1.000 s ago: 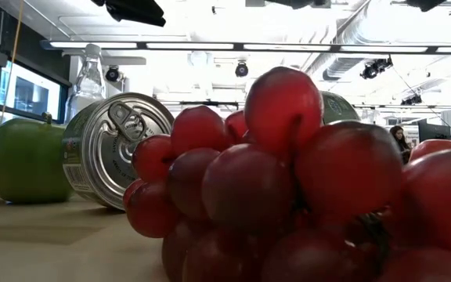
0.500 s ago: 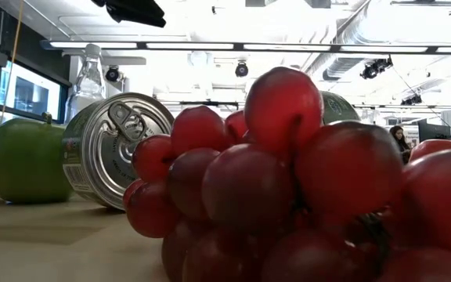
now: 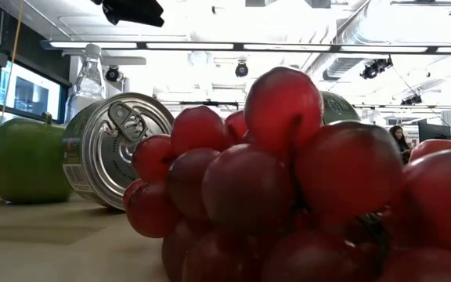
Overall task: Pick & Place Food Item
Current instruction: Put the tangerine into the left transparent bin
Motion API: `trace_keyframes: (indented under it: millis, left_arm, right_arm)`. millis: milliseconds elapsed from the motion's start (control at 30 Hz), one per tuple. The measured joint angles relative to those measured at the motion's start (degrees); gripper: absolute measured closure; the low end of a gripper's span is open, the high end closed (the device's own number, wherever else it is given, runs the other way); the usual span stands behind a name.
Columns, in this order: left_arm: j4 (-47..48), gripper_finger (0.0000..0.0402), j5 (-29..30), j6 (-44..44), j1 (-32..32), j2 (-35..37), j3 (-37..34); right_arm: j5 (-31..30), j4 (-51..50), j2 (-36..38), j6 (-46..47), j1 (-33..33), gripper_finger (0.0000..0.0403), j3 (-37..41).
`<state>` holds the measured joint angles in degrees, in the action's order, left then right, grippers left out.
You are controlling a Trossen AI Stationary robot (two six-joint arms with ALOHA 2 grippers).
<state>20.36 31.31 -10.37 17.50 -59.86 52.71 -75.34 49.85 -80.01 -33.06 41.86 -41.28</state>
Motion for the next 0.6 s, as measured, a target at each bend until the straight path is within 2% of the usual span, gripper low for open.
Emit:
trace_keyframes:
  millis: [100, 200, 400, 600]
  left_arm:
    - [0.0, 0.0224, 0.0, 0.0, 0.0, 0.0, 0.0]
    - [0.0, 0.0224, 0.0, 0.0, 0.0, 0.0, 0.0]
    - [0.0, 0.0224, 0.0, 0.0, -0.1, 0.0, 0.0]
    - [0.1, 0.0224, 0.0, 0.0, -0.1, 0.0, 0.0]
  right_arm:
    - [-5.0, -0.1, 0.0, 0.2, 0.2, 0.0010, 0.0]
    - [-8.4, -1.2, 0.0, 0.5, 0.2, 0.0015, 0.0]
    - [-8.4, -5.5, 0.0, 0.6, 0.2, 0.0014, 0.0]
    - [-6.7, -9.1, 0.0, 5.6, 0.9, 0.0014, 0.1]
